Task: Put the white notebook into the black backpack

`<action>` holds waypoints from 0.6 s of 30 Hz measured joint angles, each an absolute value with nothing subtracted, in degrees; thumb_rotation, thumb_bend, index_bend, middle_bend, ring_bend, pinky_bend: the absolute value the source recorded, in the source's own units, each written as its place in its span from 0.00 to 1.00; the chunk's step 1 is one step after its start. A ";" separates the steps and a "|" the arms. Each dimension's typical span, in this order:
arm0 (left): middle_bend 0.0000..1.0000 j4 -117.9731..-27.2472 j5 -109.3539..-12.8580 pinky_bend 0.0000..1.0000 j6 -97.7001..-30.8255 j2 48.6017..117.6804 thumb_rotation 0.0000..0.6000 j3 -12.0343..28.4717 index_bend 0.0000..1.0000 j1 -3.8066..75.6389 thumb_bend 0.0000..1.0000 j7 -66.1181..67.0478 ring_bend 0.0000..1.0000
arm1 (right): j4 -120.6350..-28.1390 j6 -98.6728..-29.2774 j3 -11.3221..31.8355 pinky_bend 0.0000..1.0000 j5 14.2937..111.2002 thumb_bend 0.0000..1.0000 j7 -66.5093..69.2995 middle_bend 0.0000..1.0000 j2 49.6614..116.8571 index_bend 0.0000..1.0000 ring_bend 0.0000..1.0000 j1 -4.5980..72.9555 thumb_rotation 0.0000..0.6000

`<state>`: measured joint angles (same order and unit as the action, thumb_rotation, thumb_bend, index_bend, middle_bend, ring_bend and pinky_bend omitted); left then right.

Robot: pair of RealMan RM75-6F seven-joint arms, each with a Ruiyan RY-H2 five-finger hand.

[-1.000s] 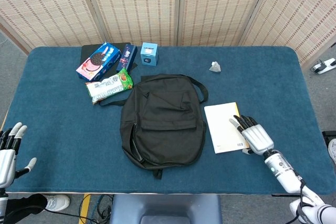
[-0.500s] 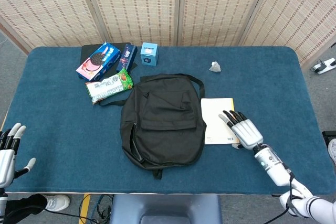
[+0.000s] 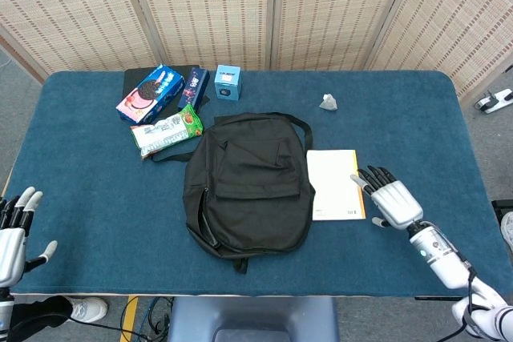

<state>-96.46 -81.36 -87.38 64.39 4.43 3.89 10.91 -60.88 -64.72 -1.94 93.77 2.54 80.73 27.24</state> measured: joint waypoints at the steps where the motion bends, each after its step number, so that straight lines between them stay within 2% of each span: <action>1: 0.05 -96.59 -81.35 0.03 -87.46 64.35 1.00 4.42 0.05 3.84 0.26 11.02 0.06 | -59.95 -64.75 -2.01 0.09 94.00 0.09 2.96 0.11 81.06 0.15 0.00 27.41 1.00; 4: 0.05 -97.01 -81.33 0.03 -87.77 64.06 1.00 4.40 0.05 3.65 0.26 11.34 0.06 | -55.97 -65.00 -2.53 0.09 95.39 0.09 5.00 0.13 82.55 0.18 0.00 28.20 1.00; 18: 0.05 -97.92 -80.92 0.03 -88.01 63.99 1.00 4.36 0.05 3.22 0.26 12.00 0.06 | -34.82 -71.21 -6.84 0.09 102.84 0.07 16.25 0.14 91.76 0.18 0.00 30.96 1.00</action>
<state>-97.92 -80.92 -88.01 63.99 4.36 3.22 12.00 -34.82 -71.21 -6.84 102.84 16.25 91.76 30.96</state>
